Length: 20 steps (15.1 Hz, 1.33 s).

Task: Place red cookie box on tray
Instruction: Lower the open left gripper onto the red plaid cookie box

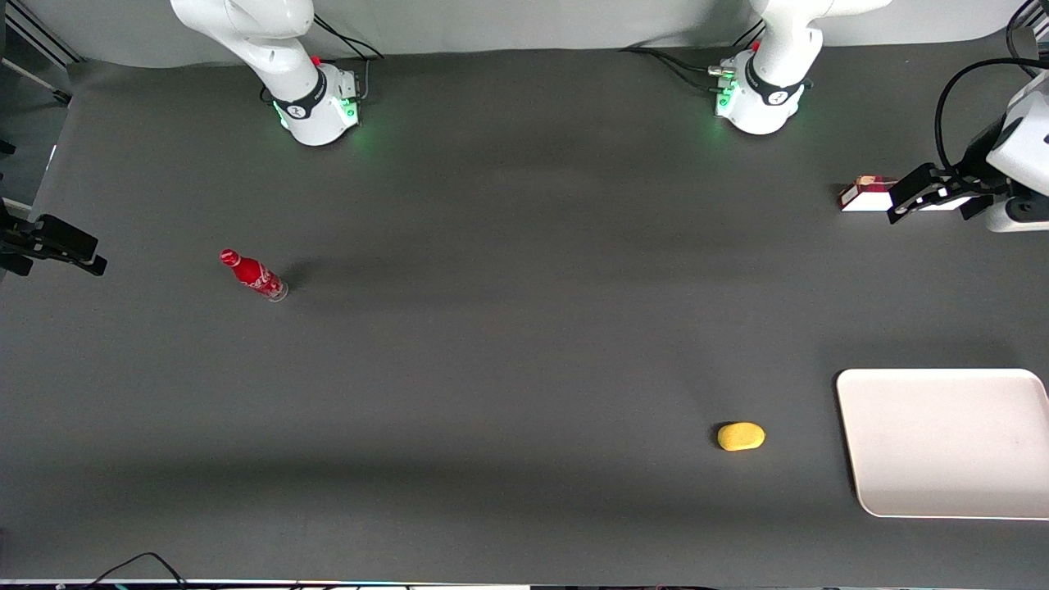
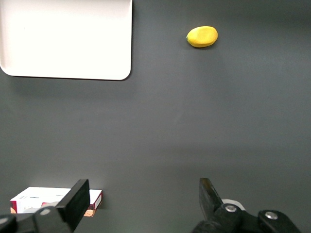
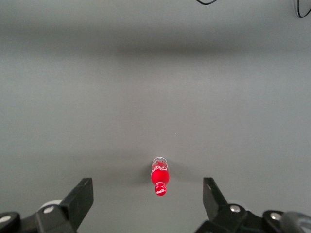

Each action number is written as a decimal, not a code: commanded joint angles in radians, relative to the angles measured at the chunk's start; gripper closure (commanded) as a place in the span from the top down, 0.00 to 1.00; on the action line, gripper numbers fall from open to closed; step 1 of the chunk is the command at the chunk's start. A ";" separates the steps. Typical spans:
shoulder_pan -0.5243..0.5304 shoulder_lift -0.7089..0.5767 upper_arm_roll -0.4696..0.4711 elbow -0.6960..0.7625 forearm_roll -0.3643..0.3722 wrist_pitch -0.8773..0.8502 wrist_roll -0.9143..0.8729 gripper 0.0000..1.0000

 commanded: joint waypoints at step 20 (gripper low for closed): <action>0.069 -0.100 0.273 -0.357 0.125 0.169 1.338 1.00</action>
